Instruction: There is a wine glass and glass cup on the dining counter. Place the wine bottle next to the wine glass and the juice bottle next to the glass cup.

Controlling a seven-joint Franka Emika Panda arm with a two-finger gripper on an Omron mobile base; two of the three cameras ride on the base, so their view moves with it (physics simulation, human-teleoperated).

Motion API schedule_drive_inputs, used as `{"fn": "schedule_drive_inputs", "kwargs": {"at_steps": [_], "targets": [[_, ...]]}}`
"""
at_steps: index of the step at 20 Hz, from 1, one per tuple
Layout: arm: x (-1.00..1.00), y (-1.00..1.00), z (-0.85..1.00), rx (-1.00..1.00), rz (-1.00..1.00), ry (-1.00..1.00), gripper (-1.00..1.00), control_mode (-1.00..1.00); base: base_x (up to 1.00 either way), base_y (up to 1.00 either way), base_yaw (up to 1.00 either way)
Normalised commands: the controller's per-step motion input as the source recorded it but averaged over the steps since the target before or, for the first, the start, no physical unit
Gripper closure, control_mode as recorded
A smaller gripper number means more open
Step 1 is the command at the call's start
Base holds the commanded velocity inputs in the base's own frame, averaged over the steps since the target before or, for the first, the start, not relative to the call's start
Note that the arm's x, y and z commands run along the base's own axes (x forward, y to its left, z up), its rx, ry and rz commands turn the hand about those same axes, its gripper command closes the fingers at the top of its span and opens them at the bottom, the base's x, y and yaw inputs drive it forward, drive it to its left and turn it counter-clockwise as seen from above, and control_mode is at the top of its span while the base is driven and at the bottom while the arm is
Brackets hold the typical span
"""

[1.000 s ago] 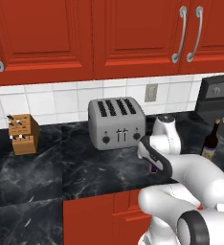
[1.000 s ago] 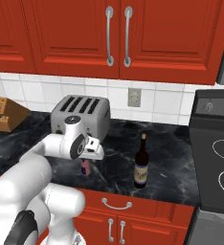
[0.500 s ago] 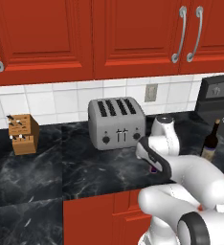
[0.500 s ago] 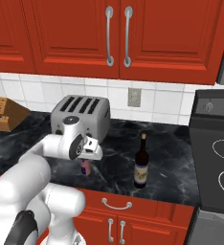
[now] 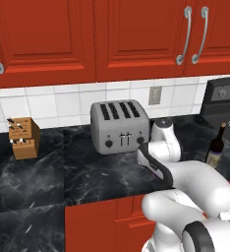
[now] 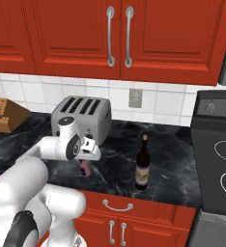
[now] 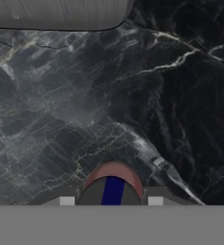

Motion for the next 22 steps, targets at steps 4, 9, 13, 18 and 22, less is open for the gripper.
{"fn": "schedule_drive_inputs", "kwargs": {"at_steps": [4, 9, 13, 18, 22], "targets": [[-0.21, 0.0, 0.43, 0.0, 0.0, -0.07, 1.0, -1.0, 0.0, 0.0, 0.0], [-0.31, 0.0, 0.53, 0.11, 0.0, -0.04, 1.0, -1.0, 0.0, 0.0, 0.0], [-0.39, 0.0, 0.46, 0.14, 0.0, 0.0, 1.0, -1.0, 0.0, 0.0, 0.0], [-0.4, 0.0, 0.42, 0.11, 0.0, -0.01, 1.0, -1.0, 0.0, 0.0, 0.0], [-0.35, 0.01, 0.34, 0.0, 0.02, -0.04, 1.0, -1.0, 0.0, 0.0, 0.0]]}}
